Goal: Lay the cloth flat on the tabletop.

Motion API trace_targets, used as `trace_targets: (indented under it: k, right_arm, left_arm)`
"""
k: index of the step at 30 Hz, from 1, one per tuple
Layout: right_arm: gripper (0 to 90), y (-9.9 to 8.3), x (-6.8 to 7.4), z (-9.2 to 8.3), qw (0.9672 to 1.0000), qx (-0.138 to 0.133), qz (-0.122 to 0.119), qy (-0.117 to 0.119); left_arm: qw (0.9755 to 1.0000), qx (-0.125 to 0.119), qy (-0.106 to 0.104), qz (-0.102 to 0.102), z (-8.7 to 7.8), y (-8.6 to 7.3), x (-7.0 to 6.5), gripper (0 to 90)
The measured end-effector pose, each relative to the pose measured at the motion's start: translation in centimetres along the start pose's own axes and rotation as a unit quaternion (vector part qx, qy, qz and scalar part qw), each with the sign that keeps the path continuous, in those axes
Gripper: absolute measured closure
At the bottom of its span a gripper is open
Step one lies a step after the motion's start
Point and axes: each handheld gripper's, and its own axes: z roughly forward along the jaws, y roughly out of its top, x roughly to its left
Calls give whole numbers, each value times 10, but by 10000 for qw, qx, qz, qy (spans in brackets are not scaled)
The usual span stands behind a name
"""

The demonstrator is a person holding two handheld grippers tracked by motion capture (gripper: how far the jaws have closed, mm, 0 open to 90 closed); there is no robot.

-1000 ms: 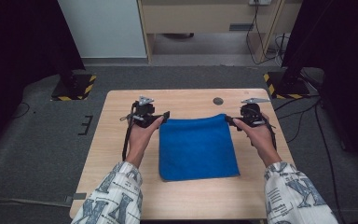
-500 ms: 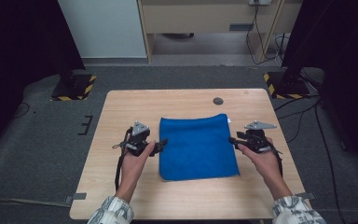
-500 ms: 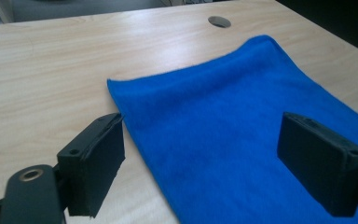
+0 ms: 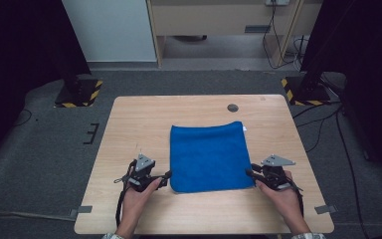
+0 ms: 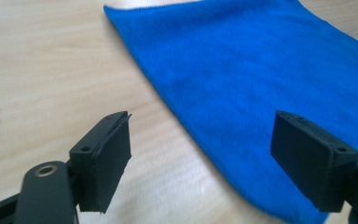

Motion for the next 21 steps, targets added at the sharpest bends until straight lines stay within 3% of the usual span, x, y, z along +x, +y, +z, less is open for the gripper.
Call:
trace_targets:
  k: [2, 6, 10, 14, 16, 18, 21]
  right_arm:
    - [658, -3, 3, 1, 10000, 70, -60, -1]
    - [624, -10, 5, 5, 9993, 352, -127, -31]
    - [608, -11, 7, 5, 9989, 429, -182, -50]
    - [592, -14, 10, 8, 9975, 634, -273, -119]
    - [590, -15, 12, 7, 9969, 680, -375, -160]
    - [593, -15, 15, 7, 9963, 706, -432, -218]
    - [601, -16, 20, 5, 9959, 743, -459, -243]
  left_arm:
    - [10000, 39, 5, -46, 0, -3, -1, 247]
    - [9996, 133, -209, -145, 1, -5, -8, 274]
    - [9989, 369, -189, 229, 4, -8, -20, 314]
    - [9960, 697, -42, 554, 13, -13, -27, 364]
    - [9954, 725, 140, 607, 13, -14, -26, 382]
    - [9928, 977, 230, 647, 14, -16, -24, 408]
    - [9914, 1024, 322, 750, 14, -18, -27, 421]
